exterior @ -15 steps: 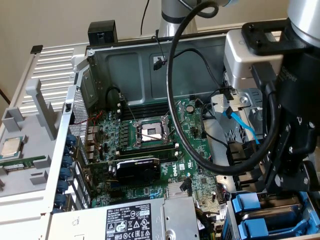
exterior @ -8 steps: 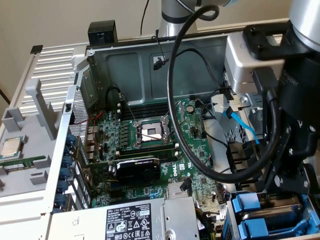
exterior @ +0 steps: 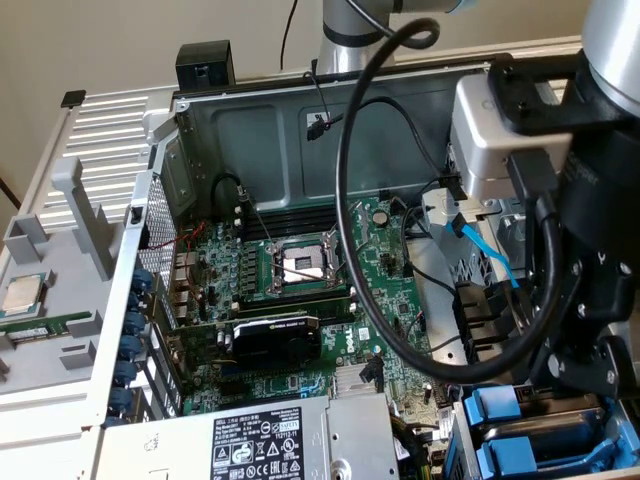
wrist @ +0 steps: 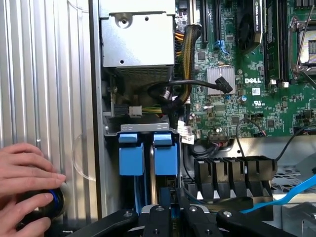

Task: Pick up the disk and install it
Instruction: 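Insert the second disk wire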

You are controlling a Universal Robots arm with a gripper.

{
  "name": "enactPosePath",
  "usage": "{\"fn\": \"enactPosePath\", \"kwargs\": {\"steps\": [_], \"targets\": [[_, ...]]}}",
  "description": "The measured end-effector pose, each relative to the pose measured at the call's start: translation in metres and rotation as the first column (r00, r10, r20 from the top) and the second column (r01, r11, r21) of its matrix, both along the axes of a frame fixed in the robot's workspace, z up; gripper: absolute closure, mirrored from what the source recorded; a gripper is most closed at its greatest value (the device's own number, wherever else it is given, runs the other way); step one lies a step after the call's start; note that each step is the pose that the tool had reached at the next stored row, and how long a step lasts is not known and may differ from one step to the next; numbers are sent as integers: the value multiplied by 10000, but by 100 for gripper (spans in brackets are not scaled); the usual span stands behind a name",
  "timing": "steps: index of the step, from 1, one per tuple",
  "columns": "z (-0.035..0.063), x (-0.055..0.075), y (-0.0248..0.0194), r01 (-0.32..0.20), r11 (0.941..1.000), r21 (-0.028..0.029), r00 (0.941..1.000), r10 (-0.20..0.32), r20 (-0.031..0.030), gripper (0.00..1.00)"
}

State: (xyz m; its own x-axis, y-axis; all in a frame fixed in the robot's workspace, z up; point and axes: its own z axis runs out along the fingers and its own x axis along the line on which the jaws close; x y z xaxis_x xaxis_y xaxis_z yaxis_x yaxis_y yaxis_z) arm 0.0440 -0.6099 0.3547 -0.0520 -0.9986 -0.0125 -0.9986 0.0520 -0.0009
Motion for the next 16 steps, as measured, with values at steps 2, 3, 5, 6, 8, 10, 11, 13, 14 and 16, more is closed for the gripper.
{"fn": "enactPosePath", "kwargs": {"steps": [2, 3, 5, 6, 8, 10, 11, 13, 14, 16], "targets": [[-5, 0, 0, -3, 10000, 17, 10000, 3, 0, 84], [-7, 0, 0, -4, 10000, 20, 10000, 4, -1, 84], [-11, 0, 0, -11, 10000, 27, 10000, 11, 0, 84], [-13, 0, 0, -14, 10000, 29, 10000, 14, 0, 84], [-17, 0, 2, -21, 10000, 34, 10000, 21, 1, 84], [-18, -1, 3, -31, 10000, 34, 10000, 31, 0, 84], [-17, -1, 3, -38, 10000, 32, 10000, 38, 0, 84], [-16, -1, 5, -47, 10000, 31, 10000, 47, 0, 84], [-17, -2, 5, -47, 10000, 31, 10000, 47, 0, 84], [-17, -2, 5, -48, 10000, 32, 10000, 48, 0, 84]]}}
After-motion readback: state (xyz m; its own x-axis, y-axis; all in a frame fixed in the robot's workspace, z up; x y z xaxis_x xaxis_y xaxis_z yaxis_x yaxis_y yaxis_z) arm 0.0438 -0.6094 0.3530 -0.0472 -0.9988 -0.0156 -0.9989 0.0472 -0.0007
